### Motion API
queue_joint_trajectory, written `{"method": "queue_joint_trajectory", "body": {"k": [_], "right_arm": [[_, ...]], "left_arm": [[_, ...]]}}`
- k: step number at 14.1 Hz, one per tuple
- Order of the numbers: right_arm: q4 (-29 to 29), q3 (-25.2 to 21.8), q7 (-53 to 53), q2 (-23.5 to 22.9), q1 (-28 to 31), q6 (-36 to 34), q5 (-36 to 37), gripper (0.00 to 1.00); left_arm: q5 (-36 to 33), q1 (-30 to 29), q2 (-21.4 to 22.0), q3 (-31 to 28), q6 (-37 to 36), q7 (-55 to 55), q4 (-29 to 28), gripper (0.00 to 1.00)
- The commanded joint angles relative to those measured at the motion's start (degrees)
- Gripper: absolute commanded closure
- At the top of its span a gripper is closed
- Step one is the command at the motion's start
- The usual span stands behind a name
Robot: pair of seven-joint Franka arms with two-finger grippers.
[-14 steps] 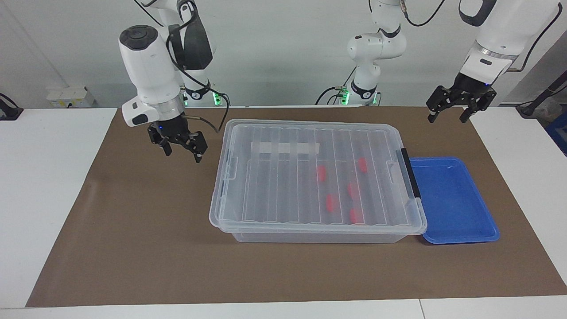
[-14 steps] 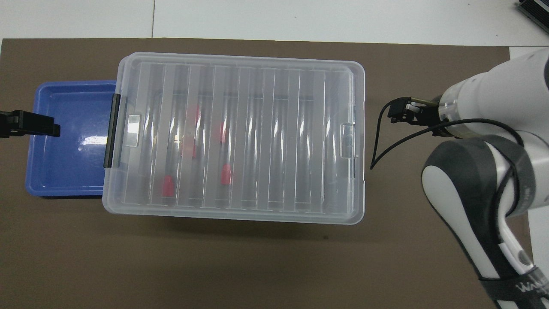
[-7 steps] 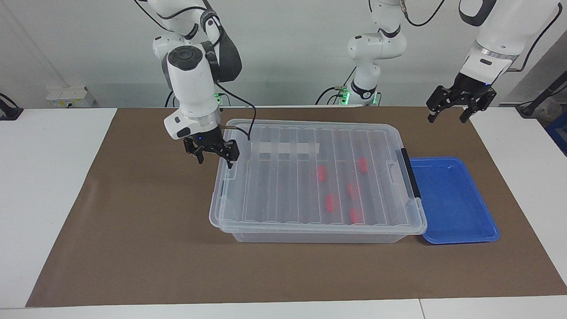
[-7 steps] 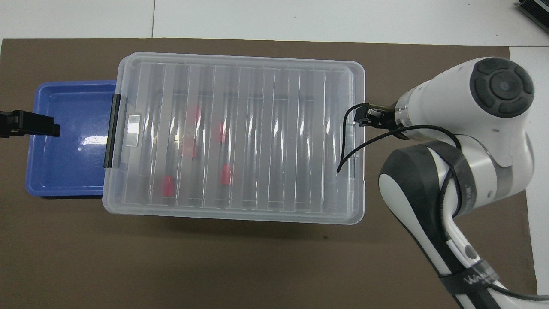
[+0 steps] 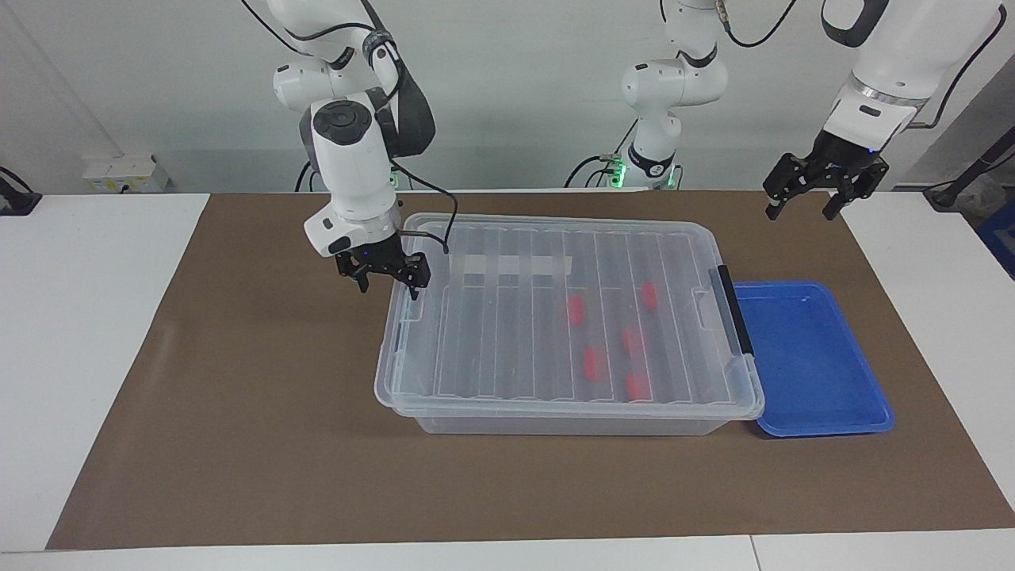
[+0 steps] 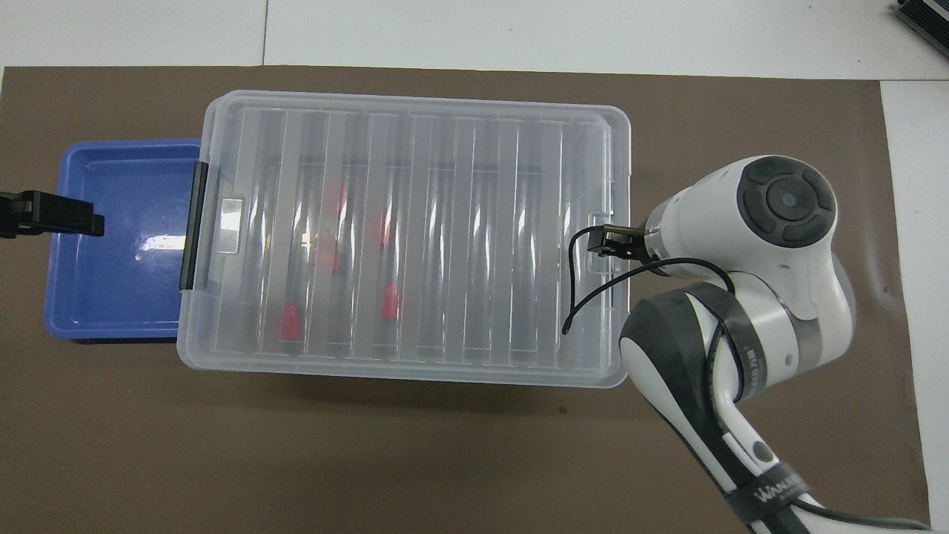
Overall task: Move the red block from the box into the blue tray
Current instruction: 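Move the right gripper to the edge of the clear lid, then slide the clear lid away from the tray with the right gripper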
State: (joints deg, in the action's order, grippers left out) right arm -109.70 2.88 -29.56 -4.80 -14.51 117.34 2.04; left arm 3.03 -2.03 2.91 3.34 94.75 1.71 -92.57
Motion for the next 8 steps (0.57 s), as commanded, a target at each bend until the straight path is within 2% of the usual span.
{"method": "queue_joint_trajectory", "body": {"k": [1, 5, 8], "right_arm": [[-3.9, 0.1, 4.2, 3.2, 2.3, 0.1, 1.0, 0.02], [-7.0, 0.1, 9.5, 5.7, 6.0, 0.0, 1.0, 0.02], [-7.1, 0.1, 17.6, 6.0, 9.4, -1.2, 1.0, 0.02]], "left_arm": [[0.2, -0.6, 1.6, 0.2, 0.4, -0.3, -1.7, 0.00], [0.2, -0.6, 1.6, 0.2, 0.4, -0.3, -1.7, 0.00], [0.2, -0.6, 1.6, 0.2, 0.4, -0.3, -1.7, 0.00]]}}
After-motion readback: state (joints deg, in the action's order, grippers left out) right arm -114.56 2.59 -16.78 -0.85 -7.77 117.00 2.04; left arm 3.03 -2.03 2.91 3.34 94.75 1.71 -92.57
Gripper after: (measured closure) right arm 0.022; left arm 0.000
